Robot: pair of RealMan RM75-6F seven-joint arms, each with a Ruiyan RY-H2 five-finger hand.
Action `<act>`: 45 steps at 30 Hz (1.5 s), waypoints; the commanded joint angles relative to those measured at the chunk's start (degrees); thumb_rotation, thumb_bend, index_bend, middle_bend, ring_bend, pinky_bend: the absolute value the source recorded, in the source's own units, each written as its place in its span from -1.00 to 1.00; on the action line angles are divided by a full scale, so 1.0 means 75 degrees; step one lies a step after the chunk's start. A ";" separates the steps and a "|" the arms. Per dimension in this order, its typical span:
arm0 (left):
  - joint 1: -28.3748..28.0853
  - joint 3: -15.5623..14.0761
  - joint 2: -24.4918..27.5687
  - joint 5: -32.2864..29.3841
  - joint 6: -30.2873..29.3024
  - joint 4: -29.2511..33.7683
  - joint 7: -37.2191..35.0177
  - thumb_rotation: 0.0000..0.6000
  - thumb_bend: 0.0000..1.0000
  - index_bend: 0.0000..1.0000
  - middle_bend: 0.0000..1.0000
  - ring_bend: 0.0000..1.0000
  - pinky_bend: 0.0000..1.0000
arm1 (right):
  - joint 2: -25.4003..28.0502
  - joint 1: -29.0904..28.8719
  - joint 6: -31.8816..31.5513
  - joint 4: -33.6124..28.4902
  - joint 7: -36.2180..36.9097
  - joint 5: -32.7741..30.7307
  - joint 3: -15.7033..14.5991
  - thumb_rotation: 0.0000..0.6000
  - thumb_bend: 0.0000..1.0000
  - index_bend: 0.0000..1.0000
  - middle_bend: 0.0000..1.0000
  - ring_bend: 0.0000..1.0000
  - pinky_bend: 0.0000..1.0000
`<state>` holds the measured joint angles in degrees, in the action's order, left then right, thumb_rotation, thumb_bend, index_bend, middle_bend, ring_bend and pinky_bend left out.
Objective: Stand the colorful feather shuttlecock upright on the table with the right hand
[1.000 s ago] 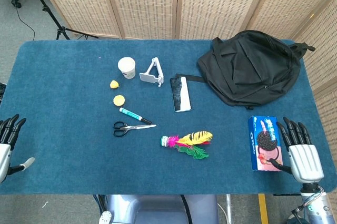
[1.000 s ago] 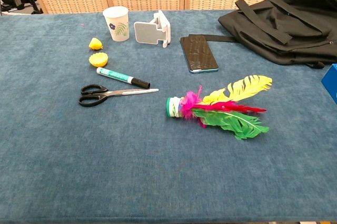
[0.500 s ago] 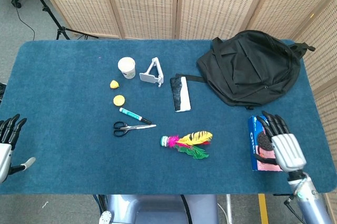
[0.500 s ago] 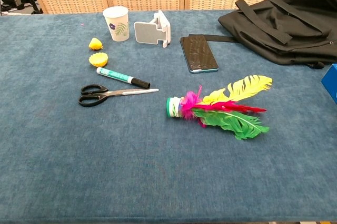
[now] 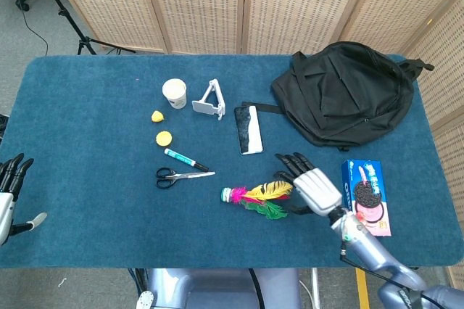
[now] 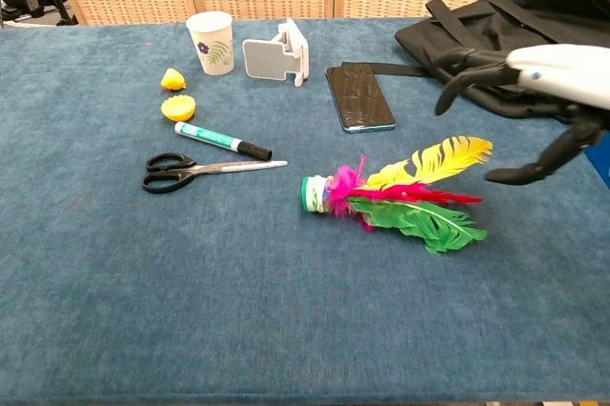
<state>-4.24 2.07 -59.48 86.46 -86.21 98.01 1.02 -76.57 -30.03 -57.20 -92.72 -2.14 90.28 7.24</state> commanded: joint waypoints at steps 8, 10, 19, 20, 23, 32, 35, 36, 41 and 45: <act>-0.0019 0.0012 0.0062 -0.0041 0.0060 -0.0007 -0.0131 1.00 -1.00 -1.00 -1.00 -1.00 -1.00 | -0.0965 -0.0434 0.0082 0.0508 -0.0979 -0.0165 0.0070 1.00 -0.27 -0.29 -1.00 -1.00 -1.00; -0.0021 0.0003 0.0077 -0.0034 0.0075 -0.0006 -0.0161 1.00 -1.00 -1.00 -1.00 -1.00 -1.00 | -0.1101 -0.0446 -0.0014 0.0639 -0.1122 -0.0140 0.0049 1.00 -0.27 -0.28 -1.00 -1.00 -1.00; -0.0009 -0.0043 0.0149 0.0031 0.0086 0.0025 -0.0268 1.00 -1.00 -1.00 -1.00 -1.00 -1.00 | -0.1435 -0.0434 -0.0423 0.1463 -0.1393 0.0093 -0.0206 1.00 -0.17 -0.20 -1.00 -1.00 -1.00; -0.0013 -0.0044 0.0151 0.0028 0.0097 0.0022 -0.0271 1.00 -1.00 -1.00 -1.00 -1.00 -1.00 | -0.1446 -0.0432 -0.0464 0.1507 -0.1355 0.0117 -0.0228 1.00 -0.17 -0.19 -1.00 -1.00 -1.00; -0.0031 -0.0048 0.0150 0.0019 0.0140 0.0021 -0.0253 1.00 -1.00 -1.00 -1.00 -1.00 -1.00 | -0.1459 -0.0425 -0.0609 0.1629 -0.1236 0.0207 -0.0293 1.00 -0.17 -0.18 -1.00 -1.00 -1.00; -0.0051 -0.0065 0.0156 0.0020 0.0194 0.0052 -0.0232 1.00 -1.00 -1.00 -1.00 -1.00 -1.00 | -0.1489 -0.0427 -0.0767 0.1883 -0.1000 0.0274 -0.0419 1.00 -0.12 -0.04 -0.99 -1.00 -1.00; -0.0047 -0.0078 0.0156 0.0037 0.0192 0.0055 -0.0236 1.00 -1.00 -1.00 -1.00 -1.00 -1.00 | -0.1601 -0.0426 -0.0876 0.2030 -0.0767 0.0306 -0.0447 1.00 -0.10 0.08 -0.95 -1.00 -1.00; -0.0046 -0.0078 0.0157 0.0037 0.0190 0.0054 -0.0236 1.00 -1.00 -1.00 -1.00 -1.00 -1.00 | -0.1639 -0.0429 -0.0915 0.2096 -0.0716 0.0336 -0.0461 1.00 -0.06 0.10 -0.95 -1.00 -1.00; -0.0047 -0.0076 0.0160 0.0036 0.0187 0.0052 -0.0239 1.00 -1.00 -1.00 -1.00 -1.00 -1.00 | -0.1767 -0.0442 -0.1031 0.2294 -0.0615 0.0375 -0.0501 1.00 0.19 0.18 -0.93 -1.00 -1.00; -0.0051 -0.0072 0.0161 0.0016 0.0201 0.0043 -0.0244 1.00 -1.00 -1.00 -1.00 -1.00 -1.00 | -0.1756 -0.0442 -0.1135 0.2308 -0.0615 0.0437 -0.0540 1.00 0.26 0.20 -0.93 -1.00 -1.00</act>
<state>-4.62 1.53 -58.27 86.58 -84.70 98.34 -0.81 -89.78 -33.35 -65.65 -75.38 -6.76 93.49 3.23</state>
